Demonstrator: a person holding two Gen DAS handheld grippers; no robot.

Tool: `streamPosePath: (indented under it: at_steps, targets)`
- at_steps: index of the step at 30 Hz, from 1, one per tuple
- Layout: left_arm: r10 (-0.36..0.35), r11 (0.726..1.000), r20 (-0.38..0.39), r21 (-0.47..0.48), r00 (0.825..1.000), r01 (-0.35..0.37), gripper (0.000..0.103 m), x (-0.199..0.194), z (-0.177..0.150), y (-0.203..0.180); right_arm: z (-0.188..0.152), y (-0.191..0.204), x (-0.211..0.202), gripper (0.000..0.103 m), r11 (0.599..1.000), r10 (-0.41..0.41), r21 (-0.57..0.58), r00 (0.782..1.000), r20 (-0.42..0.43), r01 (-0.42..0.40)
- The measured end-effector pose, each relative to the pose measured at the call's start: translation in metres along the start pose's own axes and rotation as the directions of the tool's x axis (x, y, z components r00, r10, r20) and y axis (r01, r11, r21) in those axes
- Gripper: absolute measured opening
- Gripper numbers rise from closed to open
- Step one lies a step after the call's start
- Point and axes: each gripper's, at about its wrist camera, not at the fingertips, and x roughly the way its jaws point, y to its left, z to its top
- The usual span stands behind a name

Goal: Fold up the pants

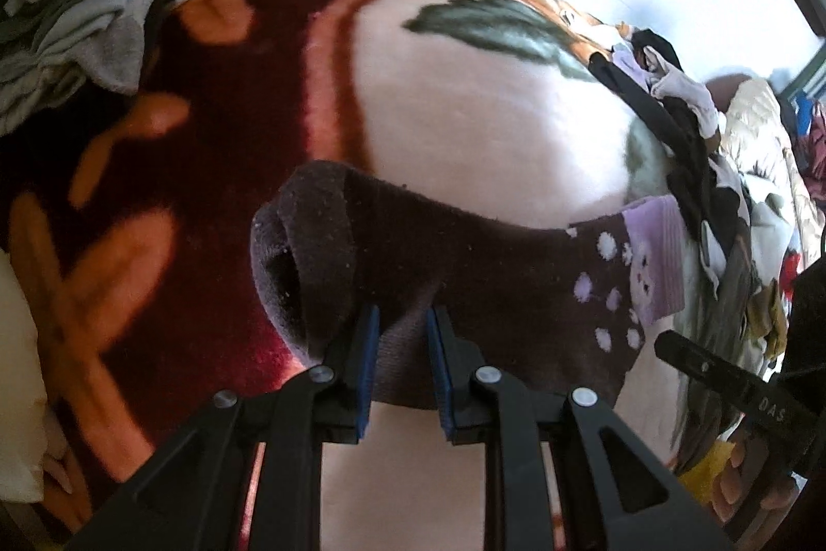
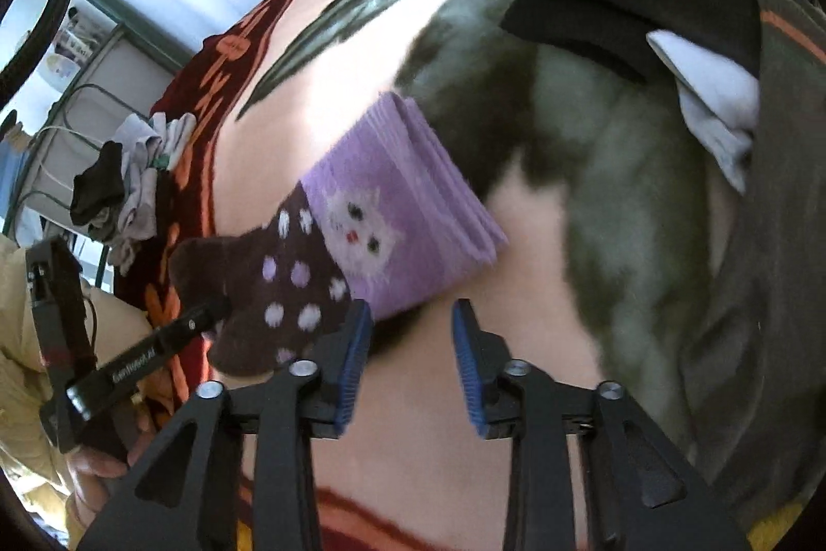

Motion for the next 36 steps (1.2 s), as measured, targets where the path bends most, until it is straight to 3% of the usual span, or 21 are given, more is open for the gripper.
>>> streamPosePath:
  at_steps: [5, 15, 19, 23, 28, 30, 32, 36]
  targets:
    - [-0.005, 1.000, 0.008, -0.005, 1.000, 0.005, 0.020, 0.001, -0.002, 0.001, 0.012, 0.004, 0.018, 0.039, 1.000, 0.010, -0.019, 1.000, -0.002, -0.010]
    - [-0.006, 1.000, 0.013, -0.004, 1.000, 0.006, 0.020, 0.002, -0.003, 0.001, 0.015, -0.018, 0.027, 0.044, 0.967, 0.162, 0.179, 0.980, 0.116, -0.181]
    - [-0.003, 1.000, 0.016, 0.013, 1.000, 0.003, 0.020, 0.003, -0.004, 0.000, 0.003, -0.022, 0.019, 0.044, 0.976, 0.098, 0.181, 0.989, 0.107, -0.117]
    - [-0.007, 1.000, 0.010, 0.017, 1.000, 0.007, 0.020, 0.003, -0.003, 0.000, 0.005, -0.003, 0.027, 0.044, 0.994, 0.041, 0.094, 0.997, 0.072, -0.047]
    - [-0.021, 1.000, 0.011, 0.003, 1.000, 0.021, 0.020, 0.002, -0.004, 0.003, 0.022, 0.008, 0.038, 0.045, 0.995, 0.037, 0.092, 0.991, 0.131, -0.049]
    - [-0.018, 1.000, 0.013, 0.002, 1.000, 0.018, 0.020, 0.001, -0.004, 0.003, 0.022, 0.007, 0.036, 0.040, 0.992, 0.066, 0.095, 0.982, 0.179, -0.084]
    - [-0.015, 1.000, 0.015, 0.000, 1.000, 0.015, 0.020, 0.000, -0.005, 0.003, 0.021, 0.003, 0.033, 0.017, 0.988, 0.092, 0.108, 0.979, 0.182, -0.112]
    - [-0.016, 1.000, 0.009, -0.009, 1.000, 0.016, 0.020, -0.001, -0.006, 0.001, 0.019, 0.002, 0.017, 0.014, 0.984, 0.125, 0.097, 0.971, 0.204, -0.147]
